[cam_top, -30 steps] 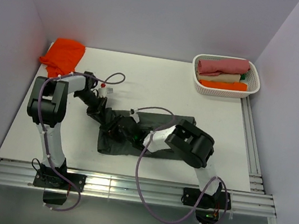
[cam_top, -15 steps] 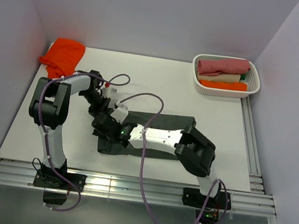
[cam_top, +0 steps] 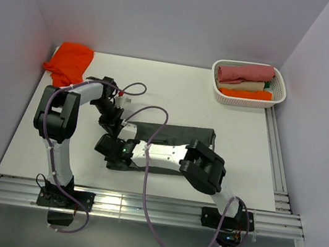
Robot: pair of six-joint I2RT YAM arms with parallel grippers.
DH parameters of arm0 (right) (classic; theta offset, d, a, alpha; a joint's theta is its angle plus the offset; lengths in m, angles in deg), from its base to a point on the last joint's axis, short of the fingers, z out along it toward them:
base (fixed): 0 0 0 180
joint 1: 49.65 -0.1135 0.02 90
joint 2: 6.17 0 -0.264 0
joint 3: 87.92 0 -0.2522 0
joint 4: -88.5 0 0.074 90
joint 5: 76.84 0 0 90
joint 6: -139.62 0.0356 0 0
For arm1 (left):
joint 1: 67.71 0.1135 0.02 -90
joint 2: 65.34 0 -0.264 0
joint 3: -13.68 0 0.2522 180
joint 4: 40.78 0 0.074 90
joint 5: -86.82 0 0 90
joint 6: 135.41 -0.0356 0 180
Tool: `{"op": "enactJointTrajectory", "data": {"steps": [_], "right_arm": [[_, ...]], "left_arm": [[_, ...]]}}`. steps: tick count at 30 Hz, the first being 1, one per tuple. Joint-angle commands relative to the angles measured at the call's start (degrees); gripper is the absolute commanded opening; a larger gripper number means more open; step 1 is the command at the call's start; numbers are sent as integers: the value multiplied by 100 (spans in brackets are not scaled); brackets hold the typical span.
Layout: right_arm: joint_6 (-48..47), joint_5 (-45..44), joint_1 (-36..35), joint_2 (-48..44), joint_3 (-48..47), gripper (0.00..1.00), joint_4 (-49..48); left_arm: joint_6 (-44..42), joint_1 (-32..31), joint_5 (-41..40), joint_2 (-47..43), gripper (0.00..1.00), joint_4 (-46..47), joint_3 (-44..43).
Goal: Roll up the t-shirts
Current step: Roll the tshirt
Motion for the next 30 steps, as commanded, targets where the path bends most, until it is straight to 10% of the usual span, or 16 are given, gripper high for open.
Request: {"op": "enactJointTrajectory", "data": {"steps": [1,20,30], "right_arm": [[-68,-267,-108,-84,-188,54,152],[-165,-373,-231,347,-988,58,776],[239,14,-231,-91,265,25,-355]], "left_arm": [[33,-27,-373,-88,0,106,-142],[59,-62,-391,8,0,89,-195],[59,-80,-417,44,0,62,-230]]}}
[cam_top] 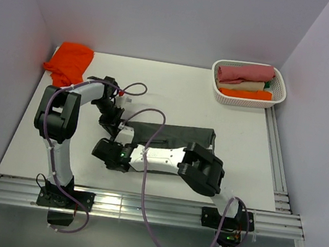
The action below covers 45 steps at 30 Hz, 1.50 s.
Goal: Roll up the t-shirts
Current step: Roll the tshirt
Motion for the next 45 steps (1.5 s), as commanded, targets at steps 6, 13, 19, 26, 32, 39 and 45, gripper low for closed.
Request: {"op": "enactJointTrajectory", "data": {"steps": [6,13,19,26,32,39,45], "right_arm": [[672,411,84,-1113,2267,12,-2607],[1454,1078,453,-1538,4026,1,-5218],[1876,1448,612,-1310,4475,0,-6431],[2430,1633,726,-879,4897,0,-7820],[2756,1607,726,-580,4950,0,-8515],[2958,1580,726,-386,4985,0,-8912],[2651,1510,709,-614,4942,0,-8395]], "left_arm": [[-63,-14,-179,52,0,51,-239],[-151,3,128,70,16,-133,-520],[-335,144,735,9,51,-405,-837],[-810,732,1535,-255,59,-766,-741],[-1030,865,1939,-326,59,-407,57],[-600,812,2107,-45,52,226,429],[-82,637,1694,-9,12,490,367]]}}
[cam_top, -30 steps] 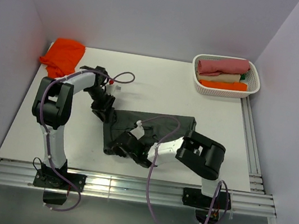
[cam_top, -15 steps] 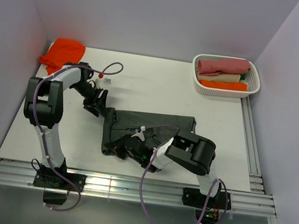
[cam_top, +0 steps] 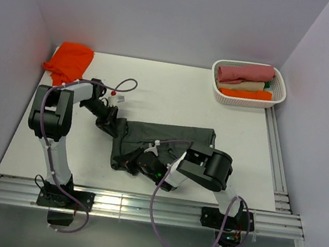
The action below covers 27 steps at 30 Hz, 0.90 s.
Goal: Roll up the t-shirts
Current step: Roll the tshirt
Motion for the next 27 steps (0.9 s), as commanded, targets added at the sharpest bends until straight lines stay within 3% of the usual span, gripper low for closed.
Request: {"op": "enactJointTrajectory", "data": {"steps": [1,2,4,7,10,16,19,27], "right_arm": [[-199,-142,7,-297,-22,2,571],[-331,-238,-2,-377,-49,8,801],[-481,-344,-37,-640,-119,18,1449],[-858,-634,-81,-1009,-382,41,2625],[-1105,-1082,-168,-1326,-865,50,4039],[-1720,-2048,-450,-1249,-2613,54,7081],[-1922,-2347,-529,-951,-3466,54,8129],[-2634,-3042,-573,-176,-5144,46,9284]], "left_arm": [[326,-168,-186,-35,8,305,-90],[361,-212,-352,-70,0,296,-99],[449,-361,-546,-167,0,279,-134],[467,-572,-942,-220,0,173,-230],[440,-669,-1223,-229,0,33,-362],[405,-766,-1627,-168,0,-152,-555],[405,-801,-1698,-141,0,-214,-626],[405,-880,-1865,-97,0,-266,-652]]}}
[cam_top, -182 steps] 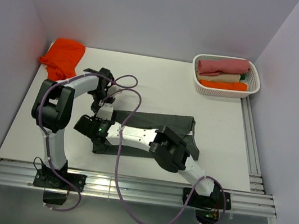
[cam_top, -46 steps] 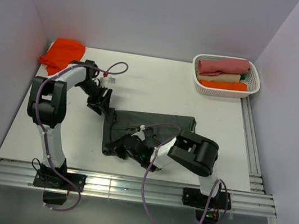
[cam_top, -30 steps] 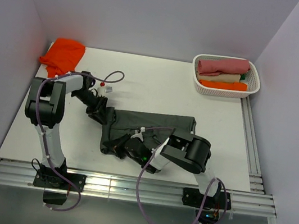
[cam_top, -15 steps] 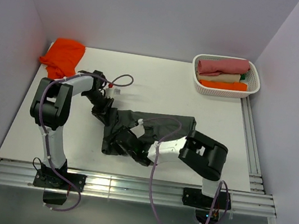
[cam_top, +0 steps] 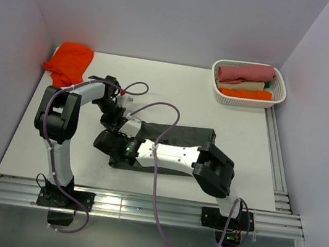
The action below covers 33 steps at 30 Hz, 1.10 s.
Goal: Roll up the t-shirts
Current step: Roll the tshirt
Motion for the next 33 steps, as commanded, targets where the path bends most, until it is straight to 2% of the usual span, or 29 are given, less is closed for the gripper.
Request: {"op": "enactJointTrajectory", "data": {"steps": [1,13,18,27,33], "right_arm": [[-666,-684,-11,351,-572,43,925],[-1609,-816,41,1352,-1846,39,906],[-1627,-887,33,1792,-2373,39,1327],[-1293,-1185,15,2039,-2462,40,2083],[-1232,-1308,-64,2039,-2462,41,2250]], "left_arm": [[7,-56,-204,-71,0,-70,-167],[42,-135,-275,-53,0,-123,-237],[60,-144,-301,-27,0,-158,-264],[69,-170,-318,8,0,-167,-299],[78,-206,-345,52,0,-175,-334]]}}
